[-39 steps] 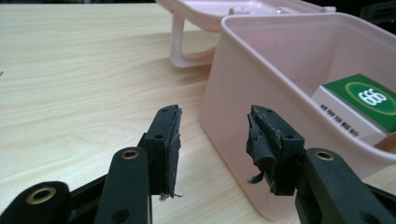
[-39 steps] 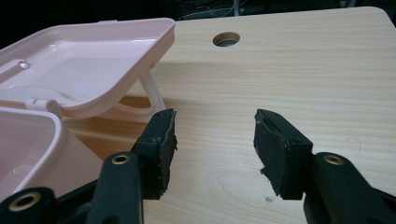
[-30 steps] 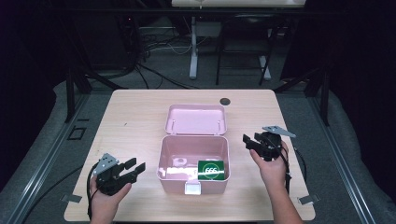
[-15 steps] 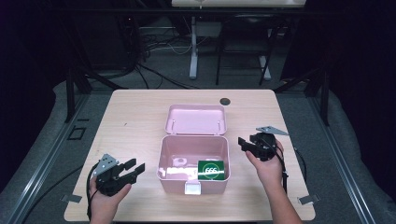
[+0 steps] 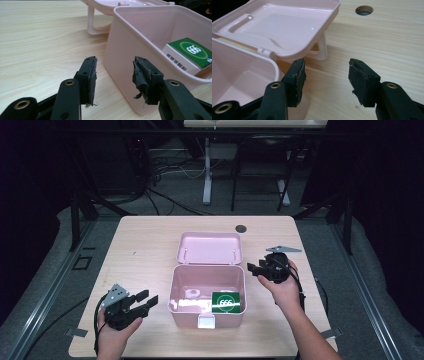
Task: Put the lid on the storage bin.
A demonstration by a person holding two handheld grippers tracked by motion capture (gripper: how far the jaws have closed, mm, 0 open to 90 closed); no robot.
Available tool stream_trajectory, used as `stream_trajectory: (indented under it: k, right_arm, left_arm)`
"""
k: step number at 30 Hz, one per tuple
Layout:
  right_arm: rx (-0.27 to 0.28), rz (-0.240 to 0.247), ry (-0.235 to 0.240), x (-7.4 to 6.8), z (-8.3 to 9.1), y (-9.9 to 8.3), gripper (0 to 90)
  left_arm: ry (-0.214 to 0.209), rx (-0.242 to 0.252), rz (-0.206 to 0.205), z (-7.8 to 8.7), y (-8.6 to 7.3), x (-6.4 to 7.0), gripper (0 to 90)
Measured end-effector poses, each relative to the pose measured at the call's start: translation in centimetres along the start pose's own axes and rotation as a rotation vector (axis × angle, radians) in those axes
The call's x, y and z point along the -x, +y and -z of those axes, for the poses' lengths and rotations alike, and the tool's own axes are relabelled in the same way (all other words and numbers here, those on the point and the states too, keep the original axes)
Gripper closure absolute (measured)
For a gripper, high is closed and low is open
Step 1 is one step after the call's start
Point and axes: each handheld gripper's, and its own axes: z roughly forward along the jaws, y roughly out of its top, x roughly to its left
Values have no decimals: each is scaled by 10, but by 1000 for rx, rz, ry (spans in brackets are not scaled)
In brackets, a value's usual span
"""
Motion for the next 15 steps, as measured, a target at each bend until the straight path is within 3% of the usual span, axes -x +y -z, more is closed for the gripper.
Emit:
stream_trajectory:
  k: [2,6,15]
  right_arm:
    - [-21,-27,39,-1,0,11,476]
    - [-51,-45,56,-2,-2,21,474]
    - [-94,-4,30,-12,-1,51,472]
  left_arm:
    - [-11,-4,-13,1,3,4,534]
    - [-18,-5,-21,1,5,8,535]
    - [-44,-10,-44,0,9,18,540]
